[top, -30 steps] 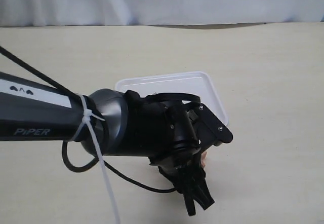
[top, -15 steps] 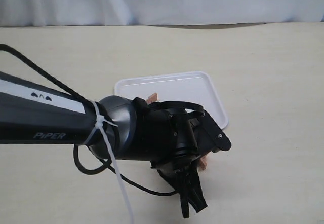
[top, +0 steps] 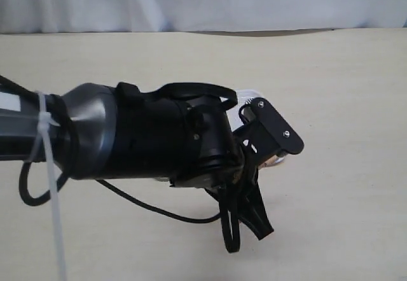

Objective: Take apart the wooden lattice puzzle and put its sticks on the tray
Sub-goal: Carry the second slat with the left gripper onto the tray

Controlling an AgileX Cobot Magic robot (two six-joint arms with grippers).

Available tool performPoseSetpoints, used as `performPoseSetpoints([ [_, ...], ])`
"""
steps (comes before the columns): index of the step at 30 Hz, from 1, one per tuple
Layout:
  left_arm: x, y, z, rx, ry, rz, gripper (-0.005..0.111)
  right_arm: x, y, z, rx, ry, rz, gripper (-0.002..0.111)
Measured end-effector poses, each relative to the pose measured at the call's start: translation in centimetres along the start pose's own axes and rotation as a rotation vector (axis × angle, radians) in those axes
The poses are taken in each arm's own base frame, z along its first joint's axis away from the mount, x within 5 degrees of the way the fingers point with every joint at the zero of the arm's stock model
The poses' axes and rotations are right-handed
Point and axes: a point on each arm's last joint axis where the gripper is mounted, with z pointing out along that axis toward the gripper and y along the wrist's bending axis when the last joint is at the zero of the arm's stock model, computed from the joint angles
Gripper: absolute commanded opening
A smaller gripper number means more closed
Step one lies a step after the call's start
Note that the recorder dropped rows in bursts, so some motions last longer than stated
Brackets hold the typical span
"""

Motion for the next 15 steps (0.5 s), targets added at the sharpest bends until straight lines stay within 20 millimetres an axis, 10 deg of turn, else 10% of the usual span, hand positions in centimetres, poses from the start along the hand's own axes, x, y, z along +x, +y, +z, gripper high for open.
performPoseSetpoints([
  [15,0.5,9.8,1.3,-0.060,-0.048,-0.360,0.000,0.0,0.0,0.0,0.000,0.000,0.000,0.005],
])
